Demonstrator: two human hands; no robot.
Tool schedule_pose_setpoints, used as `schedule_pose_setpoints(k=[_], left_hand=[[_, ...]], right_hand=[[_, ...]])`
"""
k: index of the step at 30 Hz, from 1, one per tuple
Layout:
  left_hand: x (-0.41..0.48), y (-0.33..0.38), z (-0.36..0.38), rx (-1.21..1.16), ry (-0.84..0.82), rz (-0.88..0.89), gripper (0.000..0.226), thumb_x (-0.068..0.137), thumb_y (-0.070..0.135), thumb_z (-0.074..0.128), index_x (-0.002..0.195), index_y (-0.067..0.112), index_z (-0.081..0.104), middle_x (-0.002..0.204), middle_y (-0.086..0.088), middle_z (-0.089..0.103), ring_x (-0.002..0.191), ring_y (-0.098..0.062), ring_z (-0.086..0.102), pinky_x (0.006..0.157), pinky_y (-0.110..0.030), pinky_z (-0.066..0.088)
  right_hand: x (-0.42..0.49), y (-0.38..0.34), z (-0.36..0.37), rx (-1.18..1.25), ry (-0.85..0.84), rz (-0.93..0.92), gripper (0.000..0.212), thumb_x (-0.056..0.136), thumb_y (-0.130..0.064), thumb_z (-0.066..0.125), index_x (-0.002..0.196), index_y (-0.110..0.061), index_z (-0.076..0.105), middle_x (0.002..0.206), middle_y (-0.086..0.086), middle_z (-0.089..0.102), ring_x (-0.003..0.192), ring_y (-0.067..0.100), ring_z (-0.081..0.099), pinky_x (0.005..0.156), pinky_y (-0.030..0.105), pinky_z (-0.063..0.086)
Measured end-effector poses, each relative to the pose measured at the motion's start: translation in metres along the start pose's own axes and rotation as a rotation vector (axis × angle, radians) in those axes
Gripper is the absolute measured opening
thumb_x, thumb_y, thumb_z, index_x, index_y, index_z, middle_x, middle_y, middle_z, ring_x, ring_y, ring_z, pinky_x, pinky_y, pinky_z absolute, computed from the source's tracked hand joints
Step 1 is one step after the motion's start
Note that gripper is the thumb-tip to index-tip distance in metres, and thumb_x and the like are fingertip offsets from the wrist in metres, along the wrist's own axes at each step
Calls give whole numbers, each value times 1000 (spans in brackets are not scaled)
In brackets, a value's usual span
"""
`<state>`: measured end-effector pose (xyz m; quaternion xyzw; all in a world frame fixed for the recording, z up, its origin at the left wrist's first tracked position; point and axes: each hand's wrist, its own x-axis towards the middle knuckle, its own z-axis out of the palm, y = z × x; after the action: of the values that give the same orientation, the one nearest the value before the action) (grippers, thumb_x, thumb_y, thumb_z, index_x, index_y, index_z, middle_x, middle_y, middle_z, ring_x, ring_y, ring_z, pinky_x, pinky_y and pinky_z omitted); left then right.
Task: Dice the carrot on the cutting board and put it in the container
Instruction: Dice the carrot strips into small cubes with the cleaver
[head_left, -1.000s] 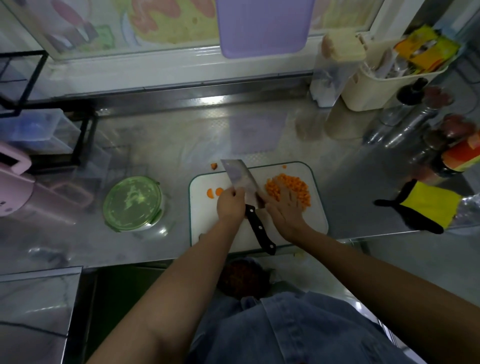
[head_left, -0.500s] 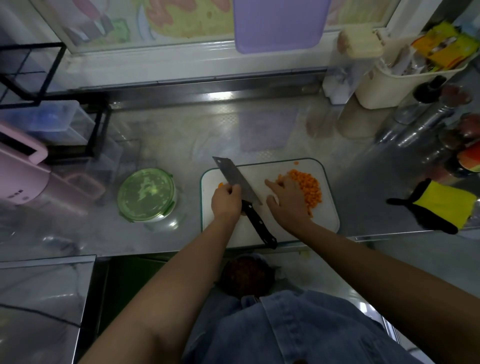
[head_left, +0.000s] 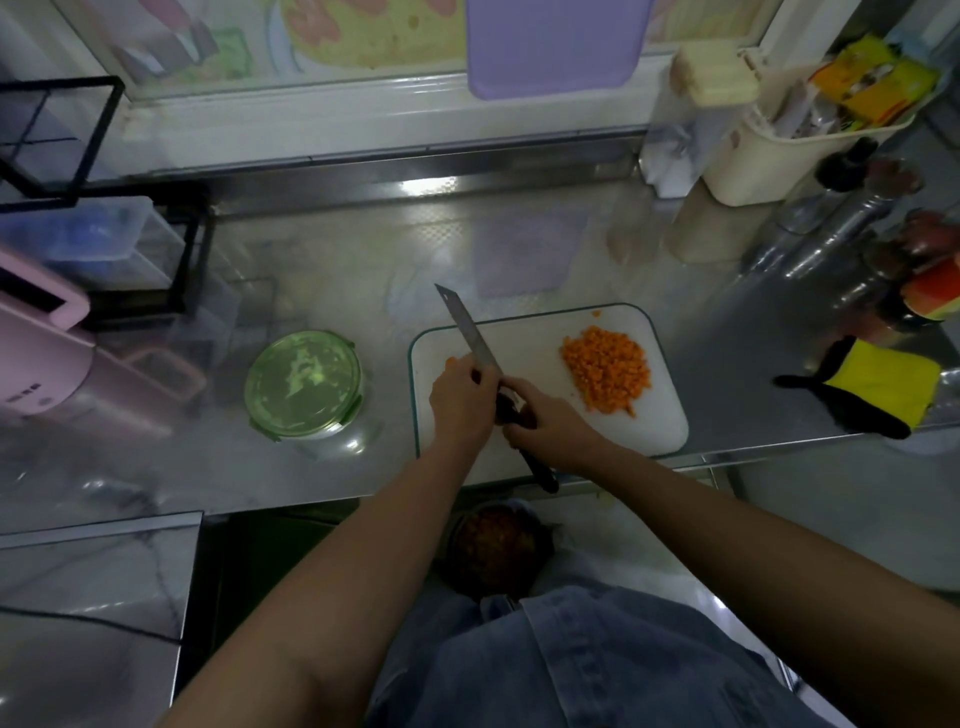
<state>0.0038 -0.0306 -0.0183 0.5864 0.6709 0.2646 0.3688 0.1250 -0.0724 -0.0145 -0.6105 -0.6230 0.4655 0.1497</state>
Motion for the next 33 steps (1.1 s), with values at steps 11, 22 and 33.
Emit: schedule_pose_setpoints(k=[11, 22, 33], left_hand=[[-7, -49, -18, 299, -159, -3, 28, 95, 20, 49, 117, 10, 63, 116, -11, 60, 103, -24, 58, 84, -29, 43], [-6, -64, -17, 312, -212, -21, 26, 95, 21, 49, 114, 9, 61, 112, -12, 60, 97, -24, 59, 79, -30, 45], [22, -47, -17, 279, -35, -11, 25, 91, 12, 49, 114, 9, 58, 111, -13, 56, 94, -26, 56, 78, -31, 40]], right_hand=[[-2, 21, 34, 385, 468, 219, 14, 94, -26, 46, 88, -13, 45, 67, 6, 49, 56, 21, 47, 58, 37, 42], [-12, 38, 36, 87, 603, 302, 27, 99, -17, 43, 123, -5, 45, 84, 17, 55, 80, 33, 56, 64, 34, 34], [20, 17, -1, 91, 541, 236, 10, 94, -18, 46, 103, -13, 45, 72, 14, 60, 54, 27, 58, 50, 36, 45]])
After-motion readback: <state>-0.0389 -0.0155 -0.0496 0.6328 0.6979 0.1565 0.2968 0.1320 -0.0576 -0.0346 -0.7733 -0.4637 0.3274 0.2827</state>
